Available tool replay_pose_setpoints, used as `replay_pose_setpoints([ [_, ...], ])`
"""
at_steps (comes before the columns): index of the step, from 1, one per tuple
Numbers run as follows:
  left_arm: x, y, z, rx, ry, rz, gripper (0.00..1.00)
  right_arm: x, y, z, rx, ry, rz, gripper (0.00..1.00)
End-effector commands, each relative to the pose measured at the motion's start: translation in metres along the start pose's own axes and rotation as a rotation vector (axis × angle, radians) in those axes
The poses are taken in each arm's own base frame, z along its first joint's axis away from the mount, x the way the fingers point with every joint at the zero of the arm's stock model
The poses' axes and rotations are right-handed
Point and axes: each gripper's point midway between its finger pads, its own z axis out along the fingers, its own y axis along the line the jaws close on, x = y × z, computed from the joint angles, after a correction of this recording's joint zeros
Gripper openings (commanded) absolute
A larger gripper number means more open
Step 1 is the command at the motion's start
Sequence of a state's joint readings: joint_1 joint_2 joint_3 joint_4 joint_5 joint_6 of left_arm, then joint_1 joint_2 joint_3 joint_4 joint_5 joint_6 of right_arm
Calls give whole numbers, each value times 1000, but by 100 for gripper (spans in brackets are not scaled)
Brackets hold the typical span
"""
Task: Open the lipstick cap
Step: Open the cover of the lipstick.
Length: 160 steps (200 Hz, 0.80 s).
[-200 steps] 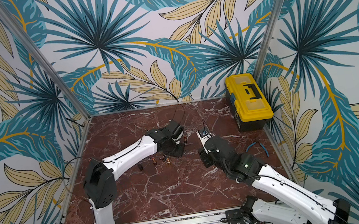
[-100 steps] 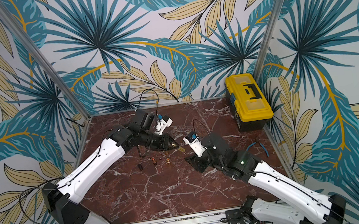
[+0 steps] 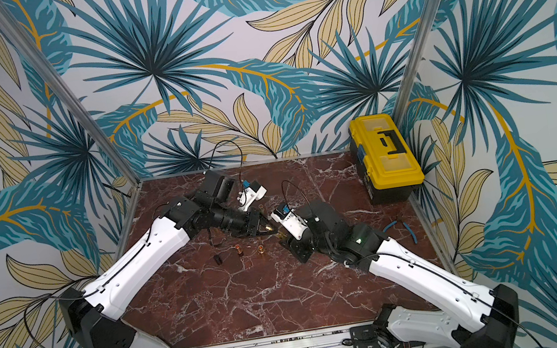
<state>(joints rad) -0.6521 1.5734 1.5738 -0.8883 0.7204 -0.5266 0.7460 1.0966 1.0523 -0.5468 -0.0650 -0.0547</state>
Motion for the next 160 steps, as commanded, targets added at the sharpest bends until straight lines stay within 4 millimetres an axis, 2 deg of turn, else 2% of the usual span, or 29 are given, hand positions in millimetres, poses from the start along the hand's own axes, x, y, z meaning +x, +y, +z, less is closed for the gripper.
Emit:
replay_pose_setpoints([
  [1,4,-5,-7,20,-6,13,11,-5,1,2,-9,-7,-13,35],
  [49,5,-3,-6,25,4,5,6,-7,3,9,-23,2,-22,25],
  [108,0,6,-7,9,-7,-15,0,-8,5,4,-30,0,-26,14],
  [160,-13,10,-18,9,-46,-23,0,11,5,9,-27,56,8,7],
])
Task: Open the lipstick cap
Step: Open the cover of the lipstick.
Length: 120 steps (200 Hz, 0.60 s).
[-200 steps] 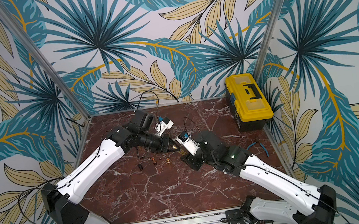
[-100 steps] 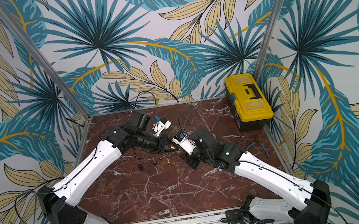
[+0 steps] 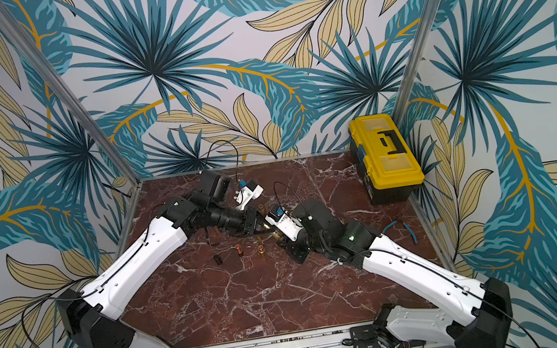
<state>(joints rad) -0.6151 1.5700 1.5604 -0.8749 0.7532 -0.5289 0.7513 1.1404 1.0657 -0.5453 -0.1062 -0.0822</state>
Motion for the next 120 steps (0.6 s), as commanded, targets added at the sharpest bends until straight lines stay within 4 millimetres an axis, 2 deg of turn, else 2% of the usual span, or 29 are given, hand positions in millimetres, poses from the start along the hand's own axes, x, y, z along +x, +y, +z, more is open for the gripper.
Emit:
replay_pose_setpoints([
  [1,-7,4,-12,-10,-32,-2,0,10,-3,-1,19,29,38,7],
  [67,-37,-8,-44,31,-123,37,0,28,-7,-1,55,75,67,5],
  [120,-34,-4,-45,48,-112,36,1,35,-7,0,64,100,70,4],
])
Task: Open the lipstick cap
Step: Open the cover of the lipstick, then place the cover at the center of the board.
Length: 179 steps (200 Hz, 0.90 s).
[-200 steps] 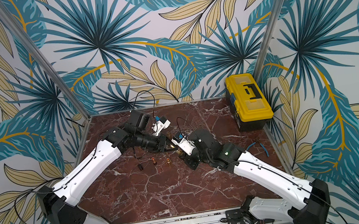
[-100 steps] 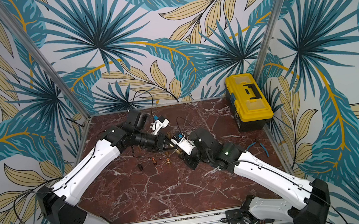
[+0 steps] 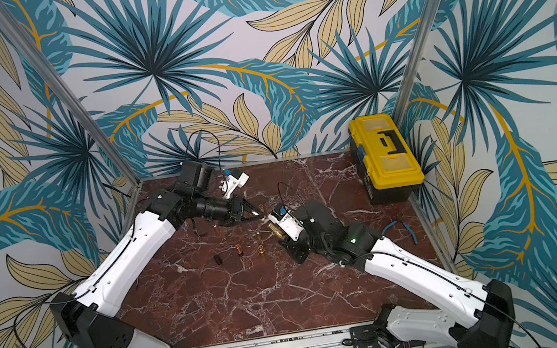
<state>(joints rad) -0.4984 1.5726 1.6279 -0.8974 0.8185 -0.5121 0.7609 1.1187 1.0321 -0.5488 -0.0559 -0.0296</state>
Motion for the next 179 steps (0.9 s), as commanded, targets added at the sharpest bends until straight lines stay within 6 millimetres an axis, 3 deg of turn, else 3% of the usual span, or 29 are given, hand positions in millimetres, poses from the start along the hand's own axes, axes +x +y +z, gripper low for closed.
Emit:
replay_pose_setpoints([
  [1,-4,-7,-7,13,-24,52,1,23,-3,1,24,83,21,4],
  [22,-10,5,-13,-33,-60,39,1,25,-4,-2,32,92,30,4],
  [43,-12,28,-1,-122,-60,34,1,20,-5,-11,44,58,41,4],
  [70,-17,74,26,-365,-68,77,1,9,-14,-37,100,-14,57,4],
  [87,-24,89,45,-520,-81,156,1,-2,-22,-60,149,-84,70,5],
  [120,-30,107,92,-615,-27,213,2,-11,-38,-97,255,-193,87,5],
  [142,-33,130,119,-748,-10,282,2,-8,-45,-102,292,-206,95,5],
  [179,-27,158,163,-754,31,297,1,-5,-47,-101,309,-200,99,5],
])
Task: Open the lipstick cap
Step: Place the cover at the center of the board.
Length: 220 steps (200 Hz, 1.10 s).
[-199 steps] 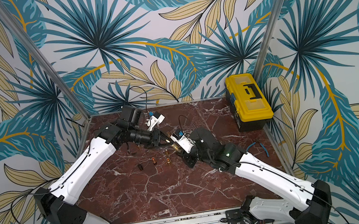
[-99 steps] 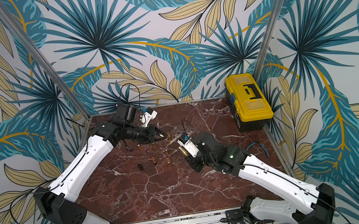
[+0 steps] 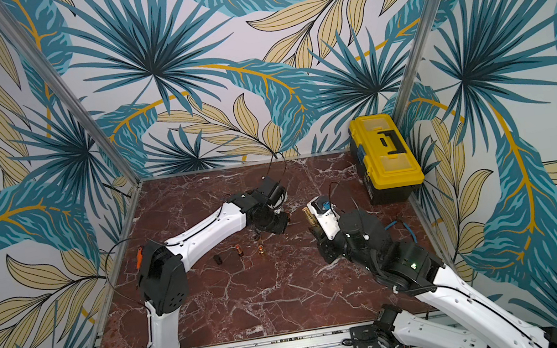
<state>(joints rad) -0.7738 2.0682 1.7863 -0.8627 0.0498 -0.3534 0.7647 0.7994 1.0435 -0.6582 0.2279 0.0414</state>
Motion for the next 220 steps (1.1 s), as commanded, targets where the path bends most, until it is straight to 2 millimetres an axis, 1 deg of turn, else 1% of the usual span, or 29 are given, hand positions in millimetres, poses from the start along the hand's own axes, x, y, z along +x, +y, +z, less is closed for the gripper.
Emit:
replay_pose_setpoints([
  [1,-15,4,12,-53,-65,37,1,10,-6,3,41,30,4,5],
  [20,-12,6,25,-73,-80,40,1,12,-6,6,43,37,-3,5],
  [29,-9,7,29,-72,-80,35,1,13,-6,7,44,42,-5,5],
  [34,-10,13,31,-106,-95,35,1,14,-6,8,44,44,-6,6],
  [55,-7,18,38,-128,-132,43,1,15,-4,11,39,46,-7,6],
  [99,0,18,52,-116,-123,51,3,16,-2,16,37,60,-16,6],
  [156,5,12,64,-82,-93,53,7,16,-1,19,36,65,-21,6],
  [183,11,14,71,-85,-71,54,9,16,0,21,31,70,-27,6],
  [220,14,17,73,-95,-63,65,11,17,1,23,28,77,-31,6],
])
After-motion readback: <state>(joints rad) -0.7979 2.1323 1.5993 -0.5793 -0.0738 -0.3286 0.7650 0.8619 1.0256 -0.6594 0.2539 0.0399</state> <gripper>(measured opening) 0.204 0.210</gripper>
